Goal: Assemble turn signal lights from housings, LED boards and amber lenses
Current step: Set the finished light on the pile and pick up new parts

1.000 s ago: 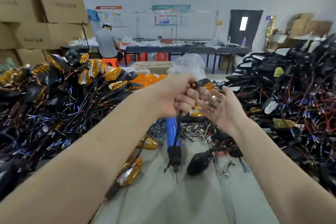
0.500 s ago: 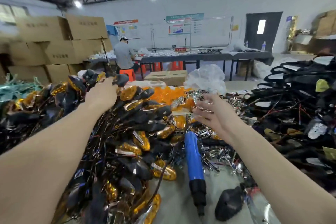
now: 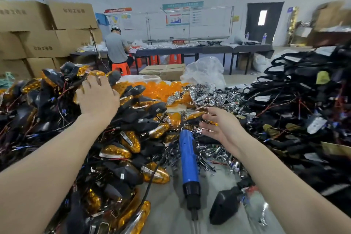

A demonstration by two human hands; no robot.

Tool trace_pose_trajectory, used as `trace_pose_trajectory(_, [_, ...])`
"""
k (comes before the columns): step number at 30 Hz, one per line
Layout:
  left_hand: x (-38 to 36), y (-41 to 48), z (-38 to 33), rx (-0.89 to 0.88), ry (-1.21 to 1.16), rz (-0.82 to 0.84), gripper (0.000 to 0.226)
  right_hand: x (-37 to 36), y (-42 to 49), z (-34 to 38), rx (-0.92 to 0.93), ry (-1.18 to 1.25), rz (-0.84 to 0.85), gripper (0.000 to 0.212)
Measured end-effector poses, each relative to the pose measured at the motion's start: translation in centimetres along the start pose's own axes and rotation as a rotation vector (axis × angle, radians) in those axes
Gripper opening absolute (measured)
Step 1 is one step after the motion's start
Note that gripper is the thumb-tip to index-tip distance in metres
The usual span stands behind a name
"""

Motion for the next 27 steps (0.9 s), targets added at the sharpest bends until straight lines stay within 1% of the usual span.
trace_pose_trajectory(3, [0.9,-0.8,-3.6,-0.098,-0.089,-0.063,0.04,1.9,-0.4,0.0,0.004,0.012,-0.045,0.014])
trace_pose_trajectory(5, [1.4,-1.6,-7.2,-0.188,-0.185,-0.03,0.038,3.3,-0.5,-0.1,0.016,0.016,-0.105,0.018])
trace_pose_trajectory(7, [1.5,-2.8,-11.4,-0.29,-0.325,0.067,0.036,4.8,-0.6,-0.2,0.033,0.027,-0.191,0.016])
trace_pose_trajectory(9, [1.2,-4.4,-15.7,-0.389,-0.464,0.199,0.033,6.4,-0.6,-0.2,0.058,0.048,-0.282,0.008])
trace_pose_trajectory(12, [0.6,-6.8,-21.4,-0.52,-0.572,0.423,0.03,9.0,-0.8,0.0,0.096,0.052,-0.385,0.009])
trace_pose_trajectory(14, [0.0,-8.1,-24.5,-0.532,-0.627,0.541,0.028,10.7,-1.0,0.3,0.114,0.048,-0.424,0.011])
trace_pose_trajectory(16, [-0.6,-8.9,-26.9,-0.517,-0.637,0.591,0.028,12.2,-1.2,0.8,0.135,0.036,-0.457,0.016])
trace_pose_trajectory(19, [-1.7,-9.5,-29.5,-0.46,-0.647,0.607,0.033,14.1,-1.2,1.8,0.174,0.0,-0.494,0.02])
trace_pose_trajectory(21, [-2.4,-9.7,-30.5,-0.413,-0.619,0.641,0.042,15.0,-1.2,2.2,0.193,-0.024,-0.499,0.021])
trace_pose_trajectory(23, [-3.1,-9.8,-31.3,-0.407,-0.541,0.654,0.053,15.6,-1.2,2.4,0.19,-0.029,-0.488,0.022])
trace_pose_trajectory(24, [-3.4,-9.9,-31.7,-0.406,-0.502,0.66,0.054,15.8,-1.2,2.5,0.184,-0.027,-0.479,0.023])
trace_pose_trajectory(27, [-4.0,-9.8,-32.4,-0.363,-0.442,0.661,0.046,16.3,-1.3,2.4,0.154,-0.012,-0.464,0.024])
Point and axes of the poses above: each hand's wrist, its own y-axis towards the middle knuckle, its own x-axis out of the back of the hand, z = x × y, the point moved 2 cm from there along y, towards the middle knuckle, and after that the axes turned 5 degrees about -x, right-handed, at the moved point
